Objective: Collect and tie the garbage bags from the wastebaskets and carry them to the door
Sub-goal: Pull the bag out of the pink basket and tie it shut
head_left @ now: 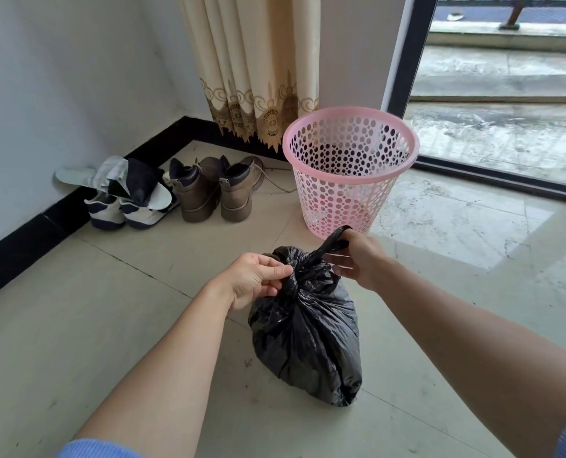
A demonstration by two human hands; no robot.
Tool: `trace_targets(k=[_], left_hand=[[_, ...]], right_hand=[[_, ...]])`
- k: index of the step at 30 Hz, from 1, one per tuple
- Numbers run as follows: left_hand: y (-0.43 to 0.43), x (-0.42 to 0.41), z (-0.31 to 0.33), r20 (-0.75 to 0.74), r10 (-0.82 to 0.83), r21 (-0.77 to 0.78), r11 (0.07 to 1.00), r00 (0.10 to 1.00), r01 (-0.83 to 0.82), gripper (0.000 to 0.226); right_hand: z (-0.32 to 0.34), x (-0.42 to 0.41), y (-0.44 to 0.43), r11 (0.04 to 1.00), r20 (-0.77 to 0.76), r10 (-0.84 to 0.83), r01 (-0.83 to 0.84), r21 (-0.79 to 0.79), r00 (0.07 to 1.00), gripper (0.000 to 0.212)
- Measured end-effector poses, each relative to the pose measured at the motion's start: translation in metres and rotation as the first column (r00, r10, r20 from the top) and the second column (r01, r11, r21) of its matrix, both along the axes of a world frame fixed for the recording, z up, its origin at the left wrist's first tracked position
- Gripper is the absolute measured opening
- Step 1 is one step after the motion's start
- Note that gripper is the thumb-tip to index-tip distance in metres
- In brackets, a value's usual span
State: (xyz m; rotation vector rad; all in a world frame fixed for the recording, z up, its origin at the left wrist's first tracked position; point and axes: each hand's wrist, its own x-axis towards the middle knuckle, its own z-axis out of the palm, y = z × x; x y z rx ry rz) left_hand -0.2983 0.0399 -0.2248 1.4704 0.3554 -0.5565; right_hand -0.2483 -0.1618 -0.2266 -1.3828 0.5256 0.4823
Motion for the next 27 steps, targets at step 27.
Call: trace_targets(k=[27], left_hand=[[0.008, -0.054, -0.050, -0.101, 0.559, 0.466, 0.757, 0.823, -0.457, 0.010]], right_hand=[[0.006, -0.028, -0.006, 0.954, -0.016, 0.142, -0.141, -0.265, 0.990, 0.019]])
